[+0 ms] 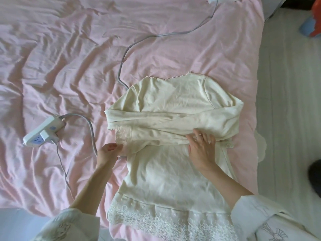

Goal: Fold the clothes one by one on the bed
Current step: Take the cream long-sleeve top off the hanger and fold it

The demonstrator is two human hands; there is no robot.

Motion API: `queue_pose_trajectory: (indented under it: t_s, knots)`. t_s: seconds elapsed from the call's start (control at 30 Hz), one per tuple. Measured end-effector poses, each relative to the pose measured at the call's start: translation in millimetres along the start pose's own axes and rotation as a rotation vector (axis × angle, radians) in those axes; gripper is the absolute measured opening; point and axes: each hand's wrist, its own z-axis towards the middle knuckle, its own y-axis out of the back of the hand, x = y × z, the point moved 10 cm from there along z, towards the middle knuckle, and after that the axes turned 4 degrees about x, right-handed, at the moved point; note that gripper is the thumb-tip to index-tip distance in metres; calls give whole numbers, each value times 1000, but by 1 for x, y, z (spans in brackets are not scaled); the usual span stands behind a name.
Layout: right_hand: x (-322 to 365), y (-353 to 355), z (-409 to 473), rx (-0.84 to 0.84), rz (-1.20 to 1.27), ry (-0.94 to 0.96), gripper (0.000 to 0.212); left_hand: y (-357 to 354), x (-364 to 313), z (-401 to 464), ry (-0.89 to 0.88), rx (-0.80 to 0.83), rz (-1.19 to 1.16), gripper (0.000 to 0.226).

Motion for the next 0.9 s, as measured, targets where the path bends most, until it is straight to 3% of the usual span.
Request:
queue_pose_trajectory:
  t_s: [0.1, 0.13, 0.27, 0.33, 0.4, 0.5, 0.57, 0.63, 0.7, 0.77, 0.9]
  knots:
    - [12, -4, 4, 5, 58, 42, 39, 1, -11, -4, -49, -21, -21, 17]
    - [15, -5, 6, 11, 89, 50, 37, 1, -14, -5, -53, -7, -122, 7]
    - [23, -14, 8, 117, 187, 57, 34, -14, -20, -10, 8, 281, -668, 10]
    - [24, -20, 4, 192, 208, 53, 39, -11, -12, -12, 39, 338, -804, 10]
    - [23, -28, -4, 263, 192, 52, 47, -9, 3, -12, 68, 375, -677, 21]
    - [26, -33, -15, 323, 146, 107, 52, -17, 23, -18, 59, 509, -145, 49]
    - [29, -34, -21, 346, 123, 141, 51, -19, 25, -22, 6, 521, 187, 45]
    - [33, -35, -25, 365, 117, 162, 51, -15, 15, -17, -79, 416, 364, 35]
    - [36, -36, -30, 377, 140, 161, 50, -7, 9, -8, -104, 274, 337, 34]
    - [35, -37, -36, 397, 184, 138, 50, -1, 9, -6, -71, 202, 144, 31]
    - [30, -34, -51, 403, 223, 85, 47, -16, 27, -16, 63, 340, -228, 17]
